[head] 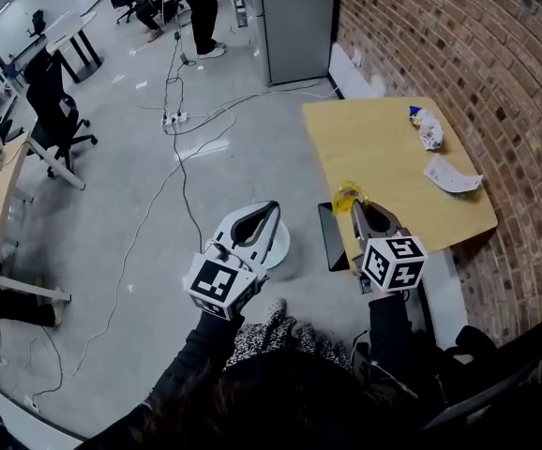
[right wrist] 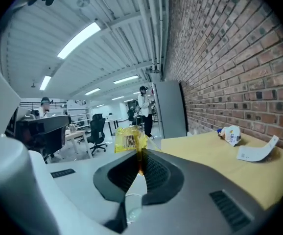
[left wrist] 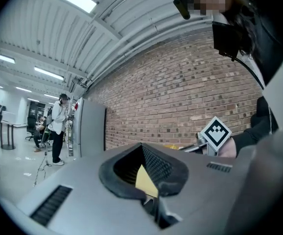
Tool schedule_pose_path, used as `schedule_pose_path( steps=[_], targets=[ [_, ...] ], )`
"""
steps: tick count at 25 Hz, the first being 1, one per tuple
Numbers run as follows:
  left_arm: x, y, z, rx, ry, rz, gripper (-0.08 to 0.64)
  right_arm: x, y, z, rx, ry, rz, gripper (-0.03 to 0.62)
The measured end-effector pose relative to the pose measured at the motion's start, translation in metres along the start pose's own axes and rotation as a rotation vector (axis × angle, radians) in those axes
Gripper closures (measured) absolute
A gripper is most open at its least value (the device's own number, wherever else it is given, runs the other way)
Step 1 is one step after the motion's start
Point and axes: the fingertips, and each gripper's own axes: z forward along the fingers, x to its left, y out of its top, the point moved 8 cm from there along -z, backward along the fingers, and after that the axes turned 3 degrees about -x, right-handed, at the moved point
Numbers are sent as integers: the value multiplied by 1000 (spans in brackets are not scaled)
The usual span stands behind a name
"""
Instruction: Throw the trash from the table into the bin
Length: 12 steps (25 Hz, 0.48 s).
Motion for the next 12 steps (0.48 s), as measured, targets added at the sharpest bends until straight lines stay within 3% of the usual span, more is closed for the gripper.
schedule_pose_path(
  steps=[4,12],
  targets=[
    [19,-3,-15,-23,84,-36,555,27,2,20,19,68,-43,577],
    [77,-22,-42,33,121,-14,555,72,1,68,35,116,-46,577]
  ],
)
